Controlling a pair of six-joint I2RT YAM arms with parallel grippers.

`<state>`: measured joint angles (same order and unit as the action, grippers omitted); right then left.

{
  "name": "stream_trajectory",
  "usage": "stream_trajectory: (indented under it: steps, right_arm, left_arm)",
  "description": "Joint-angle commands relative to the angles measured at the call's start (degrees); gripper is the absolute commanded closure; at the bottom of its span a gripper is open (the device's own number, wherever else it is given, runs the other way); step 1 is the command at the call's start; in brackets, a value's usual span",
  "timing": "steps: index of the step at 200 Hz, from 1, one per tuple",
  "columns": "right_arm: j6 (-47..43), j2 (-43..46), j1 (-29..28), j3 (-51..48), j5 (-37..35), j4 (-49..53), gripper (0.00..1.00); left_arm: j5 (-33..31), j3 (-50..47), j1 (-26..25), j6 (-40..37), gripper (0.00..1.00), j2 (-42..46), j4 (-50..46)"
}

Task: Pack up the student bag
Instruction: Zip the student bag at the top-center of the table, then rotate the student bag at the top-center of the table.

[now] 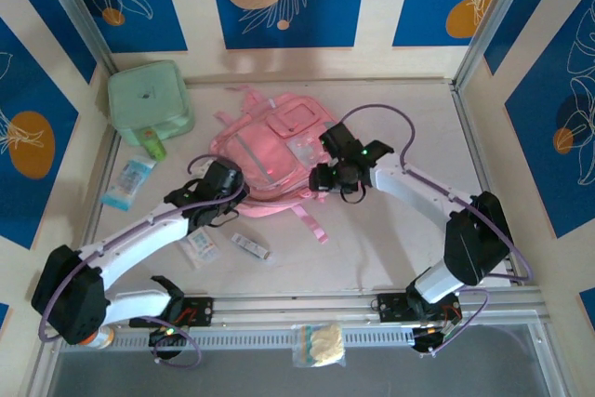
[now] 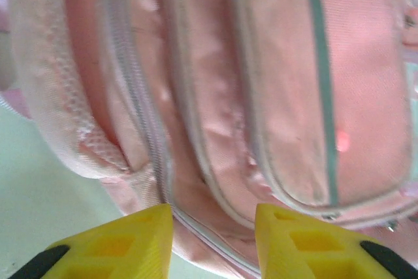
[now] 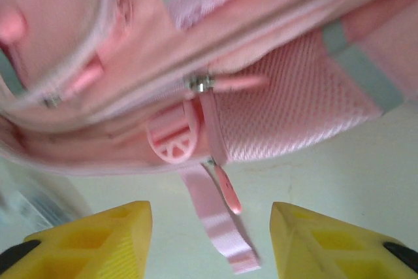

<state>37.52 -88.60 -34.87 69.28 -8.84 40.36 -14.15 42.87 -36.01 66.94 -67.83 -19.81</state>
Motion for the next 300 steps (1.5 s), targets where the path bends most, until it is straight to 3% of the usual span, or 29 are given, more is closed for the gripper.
stream_trajectory:
  steps: [1,49,81,121,185,250,300]
  right_arm:
    - [6.58,-3.47,2.98,4.57,3.64,1.82,0.45]
    - [15.61,-12.78,7.11,10.97,2.60,2.52,0.39]
    - [20.69,-12.56,6.53,9.03,-0.63,2.15,0.35]
    - [23.34,-15.52,7.27,9.18,1.85,-1.51,0.34]
    - [22.15,-20.66,7.01,11.22,2.29,-5.06,0.53]
    - [20.57,-14.64,8.14,4.99,6.09,-14.71,1.00]
    - [22.50,-7.86,10.76,0.34,13.79,-20.46,1.00]
  left_arm:
    - [3.37,3.25,-1.84,-6.42,0.61,0.04,0.57]
    - [5.24,7.09,-7.08,-8.44,0.58,-6.10,5.16]
    - [4.64,8.63,-9.45,-8.96,0.58,-9.98,6.24]
    - [3.71,8.72,-10.34,-10.02,0.55,-14.25,8.44]
    - [5.21,5.73,-10.60,-9.34,0.62,-19.34,13.32]
    - [7.57,-1.65,-11.28,-4.58,0.74,-22.98,20.22]
    - [5.16,2.39,-9.53,-8.28,0.75,-27.52,18.30]
